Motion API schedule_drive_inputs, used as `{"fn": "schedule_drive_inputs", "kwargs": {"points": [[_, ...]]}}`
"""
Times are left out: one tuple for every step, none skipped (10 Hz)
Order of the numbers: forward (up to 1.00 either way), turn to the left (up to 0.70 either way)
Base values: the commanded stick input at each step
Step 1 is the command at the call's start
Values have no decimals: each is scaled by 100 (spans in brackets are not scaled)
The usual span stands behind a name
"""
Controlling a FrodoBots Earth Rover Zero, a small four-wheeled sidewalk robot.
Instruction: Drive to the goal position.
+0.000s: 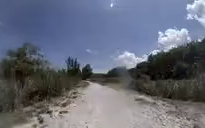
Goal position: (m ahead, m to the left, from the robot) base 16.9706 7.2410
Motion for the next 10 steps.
{"fn": "schedule_drive_inputs", "kwargs": {"points": [[85, -1], [85, -1], [85, -1], [85, -1], [85, -1], [85, -1], [85, -1], [85, -1], [85, -1], [85, -1]]}}
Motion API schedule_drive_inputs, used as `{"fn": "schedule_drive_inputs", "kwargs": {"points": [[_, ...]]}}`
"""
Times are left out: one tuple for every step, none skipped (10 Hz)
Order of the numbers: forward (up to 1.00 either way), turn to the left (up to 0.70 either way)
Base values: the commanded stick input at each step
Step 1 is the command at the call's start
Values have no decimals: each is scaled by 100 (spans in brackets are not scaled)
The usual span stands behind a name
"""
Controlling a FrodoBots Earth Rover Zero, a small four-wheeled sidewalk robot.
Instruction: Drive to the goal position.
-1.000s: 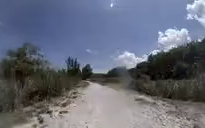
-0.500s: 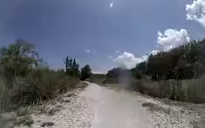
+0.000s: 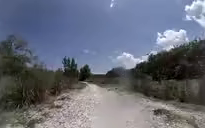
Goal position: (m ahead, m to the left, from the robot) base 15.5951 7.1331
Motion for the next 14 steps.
{"fn": "schedule_drive_inputs", "kwargs": {"points": [[85, -1], [85, -1], [85, -1], [85, -1], [85, -1], [85, -1], [85, -1], [85, -1], [85, -1], [85, 8], [85, 26], [85, 29], [85, -1], [85, -1]]}}
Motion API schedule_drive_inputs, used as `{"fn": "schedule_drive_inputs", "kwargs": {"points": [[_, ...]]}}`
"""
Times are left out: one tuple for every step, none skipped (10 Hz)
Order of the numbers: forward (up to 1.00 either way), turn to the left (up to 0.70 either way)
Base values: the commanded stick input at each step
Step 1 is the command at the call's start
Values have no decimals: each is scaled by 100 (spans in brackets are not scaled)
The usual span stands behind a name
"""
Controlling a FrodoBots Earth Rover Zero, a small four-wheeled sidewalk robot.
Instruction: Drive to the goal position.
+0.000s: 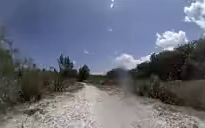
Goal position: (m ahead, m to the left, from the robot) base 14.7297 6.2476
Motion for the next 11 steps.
{"fn": "schedule_drive_inputs", "kwargs": {"points": [[85, -1], [85, -1], [85, -1], [85, -1], [85, -1], [85, -1], [85, -1], [85, -1], [85, -1], [85, -1], [85, -1]]}}
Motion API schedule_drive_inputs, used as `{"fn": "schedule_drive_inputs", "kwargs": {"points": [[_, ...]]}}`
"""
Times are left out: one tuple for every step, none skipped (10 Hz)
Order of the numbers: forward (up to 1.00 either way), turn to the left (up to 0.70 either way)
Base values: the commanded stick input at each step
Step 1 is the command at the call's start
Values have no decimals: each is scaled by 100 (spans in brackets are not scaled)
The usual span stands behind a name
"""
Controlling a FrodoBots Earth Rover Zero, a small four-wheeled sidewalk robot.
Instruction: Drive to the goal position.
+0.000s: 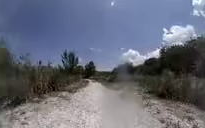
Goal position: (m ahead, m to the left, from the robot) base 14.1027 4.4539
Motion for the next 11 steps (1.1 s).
{"fn": "schedule_drive_inputs", "kwargs": {"points": [[85, 2], [85, 7], [85, 28], [85, 12], [85, 0], [85, -1], [85, -1], [85, -1], [85, -1], [85, -1], [85, -1]]}}
